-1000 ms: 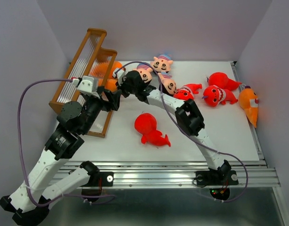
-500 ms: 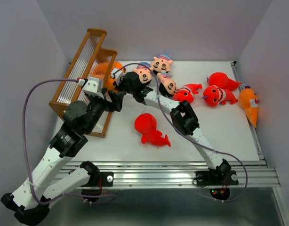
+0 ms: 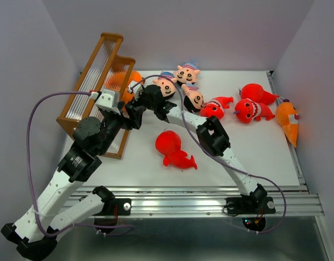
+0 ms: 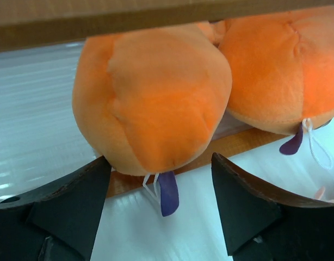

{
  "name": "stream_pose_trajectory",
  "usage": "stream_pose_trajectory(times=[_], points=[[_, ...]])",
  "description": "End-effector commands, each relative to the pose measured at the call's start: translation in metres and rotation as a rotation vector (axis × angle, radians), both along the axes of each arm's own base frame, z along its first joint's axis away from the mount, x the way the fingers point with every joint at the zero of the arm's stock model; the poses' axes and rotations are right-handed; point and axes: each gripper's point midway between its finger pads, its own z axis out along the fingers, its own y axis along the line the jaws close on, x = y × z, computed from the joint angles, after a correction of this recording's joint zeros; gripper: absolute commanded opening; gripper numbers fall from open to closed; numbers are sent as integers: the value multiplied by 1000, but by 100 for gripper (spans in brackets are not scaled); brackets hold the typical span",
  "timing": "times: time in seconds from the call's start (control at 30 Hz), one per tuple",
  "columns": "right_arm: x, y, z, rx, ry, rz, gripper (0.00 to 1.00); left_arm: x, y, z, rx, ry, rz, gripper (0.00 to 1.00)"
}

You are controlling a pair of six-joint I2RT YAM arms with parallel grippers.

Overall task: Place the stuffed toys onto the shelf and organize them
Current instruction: Place the stuffed toy onto shelf, then grab a stuffed toy with the right arm

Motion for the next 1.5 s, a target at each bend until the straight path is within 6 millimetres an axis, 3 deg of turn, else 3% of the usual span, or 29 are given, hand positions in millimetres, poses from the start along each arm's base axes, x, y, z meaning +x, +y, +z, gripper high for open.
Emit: stream_pose_trajectory(times=[0.0, 0.17, 0.4, 0.43, 0.5, 0.53, 0.57, 0.6, 0.63, 0.67, 0.7, 0.73, 0.77, 0.83, 0.87, 0.9, 0.93, 1.03, 1.07, 1.1, 1.13, 1.17, 1.3, 1.4, 1.47], points=[[-2, -2, 56, 61, -91, -11, 80, -3, 2, 11, -41, -37, 1, 84], [-8, -10, 72, 53, -105, -14, 99, -4, 1, 10, -46, -28, -7, 84], [-28, -29, 96, -7, -123, 18, 100, -4, -1, 5, -41, -9, -12, 84], [-35, -33, 112, -7, -135, 37, 100, -4, -1, 4, -38, -7, -15, 84], [-49, -44, 97, -88, -108, 74, 100, -4, -2, 3, -36, -3, -18, 84], [-61, -50, 114, -99, -118, 106, 100, -4, -3, 1, -33, 1, -23, 84], [-75, -61, 93, -170, -70, 141, 100, -5, -4, 0, -29, 4, -30, 84], [-81, -71, 90, -195, -46, 164, 100, -4, -5, -1, -24, 5, -35, 84], [-103, -73, 101, -193, -24, 253, 100, -4, -6, -4, -17, 11, -41, 84], [-112, -83, 99, -228, -10, 302, 100, -4, -8, -8, -9, 19, -48, 84], [-131, -101, 82, -284, 93, 349, 100, -4, -11, -13, -1, 27, -63, 84], [-142, -109, 81, -310, 128, 362, 100, -5, -13, -16, 3, 32, -71, 84], [-152, -131, 87, -337, 169, 355, 100, -5, -16, -19, 6, 37, -88, 84], [-158, -167, 80, -353, 243, 312, 100, -5, -19, -27, 17, 44, -101, 84], [-164, -185, 102, -316, 239, 276, 100, -5, -22, -27, 16, 36, -118, 84], [-171, -205, 88, -321, 295, 248, 100, -4, -23, -32, 26, 38, -123, 85], [-159, -233, 90, -301, 322, 163, 100, -4, -25, -31, 24, 27, -130, 87], [-158, -291, 103, -242, 405, -37, 100, -3, -29, -41, 45, 22, -147, 89], [-158, -324, 88, -242, 458, -117, 100, -2, -29, -42, 48, 16, -145, 91], [-161, -341, 88, -236, 456, -157, 100, -1, -31, -47, 49, 13, -151, 91], [-168, -359, 101, -223, 416, -203, 100, 0, -32, -51, 55, 17, -153, 91], [-171, -385, 89, -226, 440, -278, 100, 0, -35, -53, 55, 11, -168, 91], [-178, -448, 99, -241, 390, -532, 100, 2, -39, -69, 68, 18, -182, 91], [-174, -519, 102, -241, 387, -804, 100, 4, -40, -84, 82, 28, -183, 91], [-172, -546, 101, -233, 402, -894, 100, 0, -45, -90, 89, 45, -218, 91]])
